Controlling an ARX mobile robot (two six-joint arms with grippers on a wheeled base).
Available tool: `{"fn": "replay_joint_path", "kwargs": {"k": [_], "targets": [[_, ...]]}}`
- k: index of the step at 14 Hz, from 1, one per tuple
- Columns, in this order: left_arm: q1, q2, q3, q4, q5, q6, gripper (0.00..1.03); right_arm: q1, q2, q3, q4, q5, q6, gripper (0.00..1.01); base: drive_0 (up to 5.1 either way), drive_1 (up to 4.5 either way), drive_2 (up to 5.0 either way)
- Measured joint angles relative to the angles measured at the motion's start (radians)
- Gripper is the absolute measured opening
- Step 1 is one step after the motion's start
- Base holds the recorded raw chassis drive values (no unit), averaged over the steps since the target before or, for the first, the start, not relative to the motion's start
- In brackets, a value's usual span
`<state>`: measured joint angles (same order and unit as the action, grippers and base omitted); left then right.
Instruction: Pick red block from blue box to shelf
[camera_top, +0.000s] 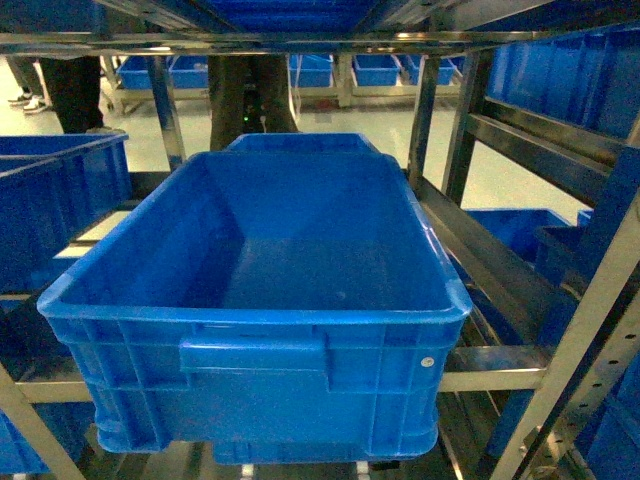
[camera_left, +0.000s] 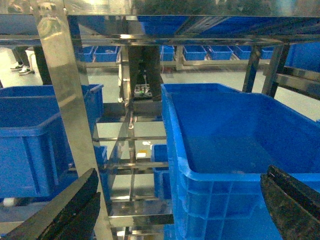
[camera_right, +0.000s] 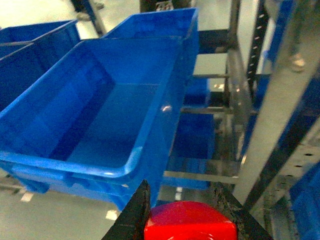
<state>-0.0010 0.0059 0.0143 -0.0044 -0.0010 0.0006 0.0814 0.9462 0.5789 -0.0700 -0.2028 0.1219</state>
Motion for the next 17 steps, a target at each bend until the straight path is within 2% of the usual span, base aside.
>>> {"fn": "replay_joint_path", "kwargs": {"k": [4, 7, 10, 13, 15, 17], "targets": [[0.0, 0.0, 0.0, 0.0, 0.0, 0.0, 0.98, 0.112, 0.324, 0.168, 0.051, -0.114, 0.087, 0.28, 0.0, 0.0, 0.0], [0.0, 0.0, 0.0, 0.0, 0.0, 0.0, 0.98, 0.201, 0.507, 0.239, 0.075, -0.141, 0.092, 0.28, 0.0, 0.0, 0.0], [0.0, 0.0, 0.0, 0.0, 0.0, 0.0, 0.98, 0.272, 0.621, 0.329, 0.09, -0.137, 0.076, 0.28, 0.0, 0.0, 0.0], [0.0, 0.0, 0.0, 0.0, 0.0, 0.0, 0.98, 0.342, 0.771, 0.448, 0.087, -0.109, 0.063, 0.28, 0.0, 0.0, 0.0], [0.0, 0.0, 0.0, 0.0, 0.0, 0.0, 0.98, 0.365, 0.864, 0.518, 0.085, -0.097, 0.057, 0.28, 0.0, 0.0, 0.0], [0.0, 0.0, 0.0, 0.0, 0.0, 0.0, 0.98, 0.365, 0.979, 0.615, 0.056, -0.068, 0.047, 0.28, 0.0, 0.0, 0.0]]}}
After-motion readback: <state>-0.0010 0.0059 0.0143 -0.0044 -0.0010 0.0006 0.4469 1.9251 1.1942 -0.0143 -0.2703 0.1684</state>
